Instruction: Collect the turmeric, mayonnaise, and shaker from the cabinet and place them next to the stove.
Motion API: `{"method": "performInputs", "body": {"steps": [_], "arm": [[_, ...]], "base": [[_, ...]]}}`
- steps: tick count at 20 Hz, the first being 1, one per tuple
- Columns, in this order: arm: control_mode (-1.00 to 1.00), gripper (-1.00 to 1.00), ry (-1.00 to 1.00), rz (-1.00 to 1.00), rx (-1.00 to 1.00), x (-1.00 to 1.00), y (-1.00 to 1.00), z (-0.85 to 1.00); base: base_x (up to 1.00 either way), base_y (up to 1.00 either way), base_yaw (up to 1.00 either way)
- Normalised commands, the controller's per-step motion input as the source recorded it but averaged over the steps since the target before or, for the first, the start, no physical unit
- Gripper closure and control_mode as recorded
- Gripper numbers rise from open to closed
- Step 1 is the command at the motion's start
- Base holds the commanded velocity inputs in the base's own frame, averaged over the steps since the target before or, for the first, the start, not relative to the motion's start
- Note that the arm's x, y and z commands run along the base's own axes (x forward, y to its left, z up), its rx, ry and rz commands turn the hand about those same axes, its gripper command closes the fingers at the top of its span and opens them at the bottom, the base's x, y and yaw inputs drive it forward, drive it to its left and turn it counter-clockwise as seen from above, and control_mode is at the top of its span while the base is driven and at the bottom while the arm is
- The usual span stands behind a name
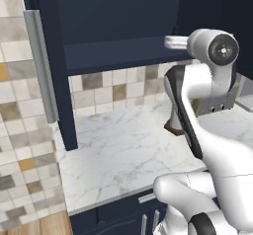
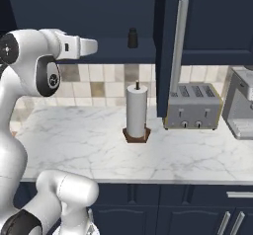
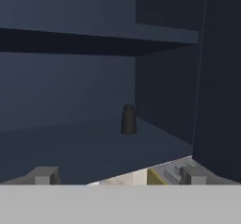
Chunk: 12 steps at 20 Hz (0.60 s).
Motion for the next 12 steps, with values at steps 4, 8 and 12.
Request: {"method": "performInputs", "body": {"steps": [4, 8, 12], "arm": [[-1.0, -1.0, 0.01, -0.08, 0.0, 0.37, -0.11, 0.0], [-1.0, -1.0, 0.04, -0.04, 0.0, 0.4, -0.13, 0.0], [-1.0, -1.0, 0.03, 0.0, 0.03, 0.41, -0.18, 0.0]], "base": [[0.0, 0.0, 0.0], [0.0, 0.0, 0.0], [0.0, 0.0, 0.0]]}}
